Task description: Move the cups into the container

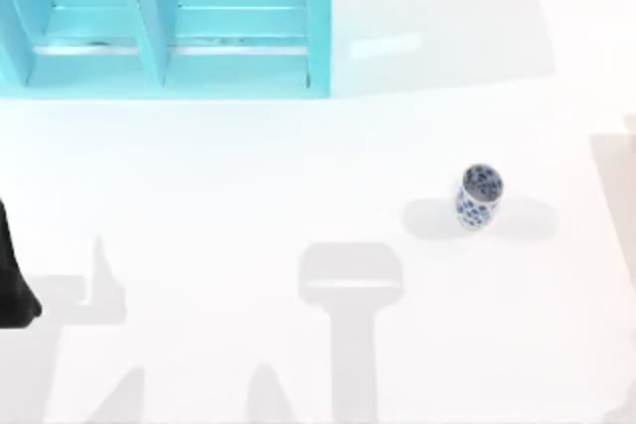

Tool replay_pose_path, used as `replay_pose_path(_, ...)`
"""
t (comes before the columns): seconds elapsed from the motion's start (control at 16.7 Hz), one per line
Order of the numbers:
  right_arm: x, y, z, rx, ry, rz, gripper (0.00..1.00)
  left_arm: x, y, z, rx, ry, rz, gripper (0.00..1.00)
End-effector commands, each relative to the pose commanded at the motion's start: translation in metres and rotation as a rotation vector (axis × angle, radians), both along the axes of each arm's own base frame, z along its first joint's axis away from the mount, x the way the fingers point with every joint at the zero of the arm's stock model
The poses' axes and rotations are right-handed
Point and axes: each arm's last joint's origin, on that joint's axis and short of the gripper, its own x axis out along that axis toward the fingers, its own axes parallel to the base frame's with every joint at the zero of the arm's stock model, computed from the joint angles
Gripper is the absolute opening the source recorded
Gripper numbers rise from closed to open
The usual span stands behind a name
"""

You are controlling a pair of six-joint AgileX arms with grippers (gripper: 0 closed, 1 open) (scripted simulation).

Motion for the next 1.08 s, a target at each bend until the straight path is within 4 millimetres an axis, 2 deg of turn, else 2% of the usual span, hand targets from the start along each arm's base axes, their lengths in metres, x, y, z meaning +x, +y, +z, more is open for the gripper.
replay_pose_path(0.18,0.002,-0.004,0.017,0.004,0.004,-0.009,1.00,0.000,0.000,0.000,0.000,0.000,0.000,1.00)
replay_pose_path(0.48,0.003,-0.003,0.080,0.003,0.003,-0.004,1.00,0.000,0.000,0.000,0.000,0.000,0.000,1.00)
replay_pose_path(0.6,0.001,-0.001,0.095,0.001,0.001,0.000,1.00,0.000,0.000,0.000,0.000,0.000,0.000,1.00)
replay_pose_path(0.96,0.001,0.000,0.098,0.001,0.001,0.000,1.00,0.000,0.000,0.000,0.000,0.000,0.000,1.00)
replay_pose_path(1.08,0.012,0.003,0.098,0.004,0.008,0.002,1.00,0.000,0.000,0.000,0.000,0.000,0.000,1.00)
